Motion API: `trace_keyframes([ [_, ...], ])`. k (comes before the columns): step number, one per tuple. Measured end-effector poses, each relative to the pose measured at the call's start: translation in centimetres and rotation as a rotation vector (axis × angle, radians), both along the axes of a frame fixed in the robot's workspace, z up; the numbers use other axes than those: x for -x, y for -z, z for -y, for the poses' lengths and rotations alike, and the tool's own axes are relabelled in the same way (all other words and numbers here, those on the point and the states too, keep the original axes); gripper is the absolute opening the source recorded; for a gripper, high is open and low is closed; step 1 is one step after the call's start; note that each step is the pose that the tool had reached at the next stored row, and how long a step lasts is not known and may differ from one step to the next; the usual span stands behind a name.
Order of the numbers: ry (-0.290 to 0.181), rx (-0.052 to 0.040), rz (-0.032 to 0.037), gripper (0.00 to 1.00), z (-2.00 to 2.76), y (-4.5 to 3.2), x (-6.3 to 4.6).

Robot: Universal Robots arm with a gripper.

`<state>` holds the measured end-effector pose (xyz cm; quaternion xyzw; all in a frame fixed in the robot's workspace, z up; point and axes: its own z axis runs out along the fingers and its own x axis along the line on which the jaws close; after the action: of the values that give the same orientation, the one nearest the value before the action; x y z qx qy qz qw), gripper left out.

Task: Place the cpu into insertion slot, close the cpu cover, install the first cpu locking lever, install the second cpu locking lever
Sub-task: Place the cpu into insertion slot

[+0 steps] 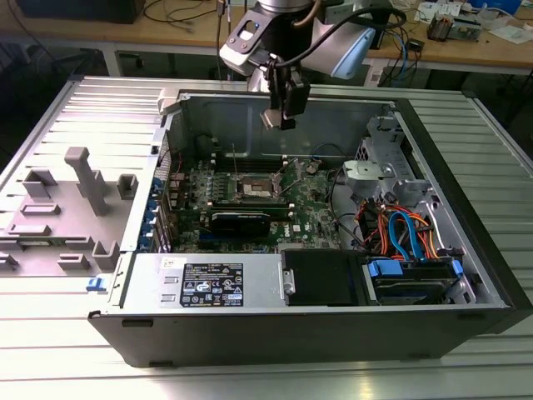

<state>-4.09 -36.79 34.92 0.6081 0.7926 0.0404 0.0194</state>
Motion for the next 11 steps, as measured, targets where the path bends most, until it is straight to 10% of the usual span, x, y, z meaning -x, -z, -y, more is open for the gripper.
trace_keyframes([
  [11,0.014,-0.0002,-0.0005,0.55,0.0,0.29,0.75],
])
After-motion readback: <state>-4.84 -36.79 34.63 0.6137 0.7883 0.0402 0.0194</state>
